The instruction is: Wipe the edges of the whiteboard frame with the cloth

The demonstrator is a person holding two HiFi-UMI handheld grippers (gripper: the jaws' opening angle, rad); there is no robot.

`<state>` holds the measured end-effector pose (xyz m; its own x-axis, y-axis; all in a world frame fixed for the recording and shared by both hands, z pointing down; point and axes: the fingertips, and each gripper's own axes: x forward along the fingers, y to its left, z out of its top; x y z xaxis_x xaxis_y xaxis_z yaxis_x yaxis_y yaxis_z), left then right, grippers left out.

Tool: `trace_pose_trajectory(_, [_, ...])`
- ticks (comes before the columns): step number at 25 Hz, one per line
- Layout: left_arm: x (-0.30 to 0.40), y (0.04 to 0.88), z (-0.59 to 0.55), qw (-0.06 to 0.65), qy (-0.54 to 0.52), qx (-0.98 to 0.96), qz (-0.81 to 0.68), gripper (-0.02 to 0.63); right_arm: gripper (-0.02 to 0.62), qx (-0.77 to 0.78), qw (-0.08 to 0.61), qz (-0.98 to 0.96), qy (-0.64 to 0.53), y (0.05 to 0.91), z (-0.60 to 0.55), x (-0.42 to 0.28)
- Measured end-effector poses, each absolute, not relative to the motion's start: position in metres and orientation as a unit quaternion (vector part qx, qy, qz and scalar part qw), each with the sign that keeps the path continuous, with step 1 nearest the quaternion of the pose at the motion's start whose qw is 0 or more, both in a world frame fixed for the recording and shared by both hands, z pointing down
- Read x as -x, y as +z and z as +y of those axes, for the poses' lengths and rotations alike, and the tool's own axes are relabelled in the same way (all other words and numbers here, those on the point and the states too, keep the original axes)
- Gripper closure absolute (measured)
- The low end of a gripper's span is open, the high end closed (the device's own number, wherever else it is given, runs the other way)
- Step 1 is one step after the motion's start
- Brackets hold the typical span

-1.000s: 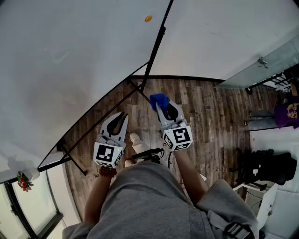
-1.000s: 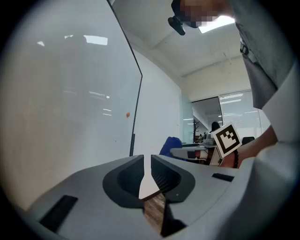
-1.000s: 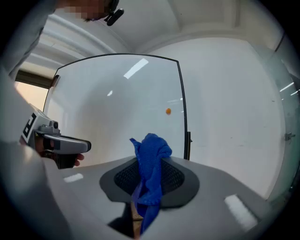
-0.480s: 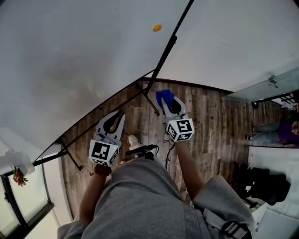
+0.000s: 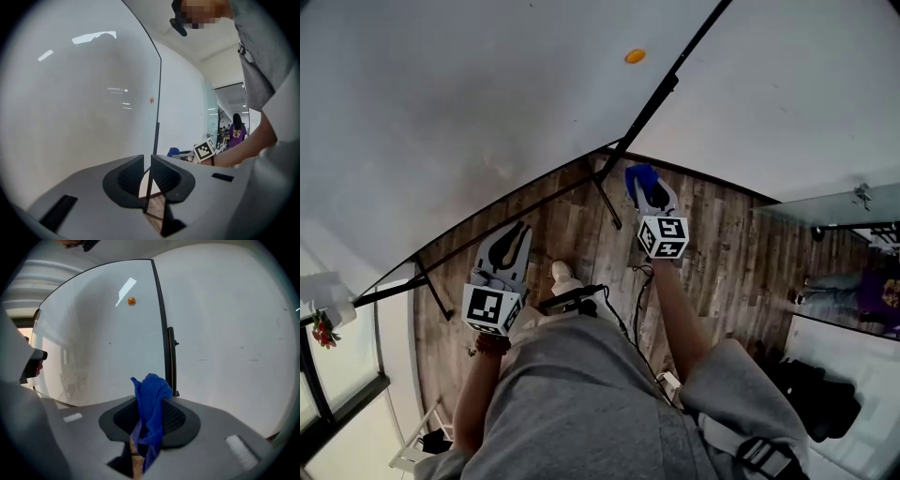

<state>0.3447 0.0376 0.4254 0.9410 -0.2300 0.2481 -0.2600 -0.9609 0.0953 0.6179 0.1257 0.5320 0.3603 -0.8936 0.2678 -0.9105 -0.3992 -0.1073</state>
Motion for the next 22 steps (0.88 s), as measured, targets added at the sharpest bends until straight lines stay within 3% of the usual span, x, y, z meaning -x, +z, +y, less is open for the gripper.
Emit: trace_pose_trajectory(22, [-0.291,0.443,-0.009,0.081,0.118,-0.966,-0.216,0.557,0.468,-0.814,0.155,-0.534,0.169,0.639,0.055,-0.717])
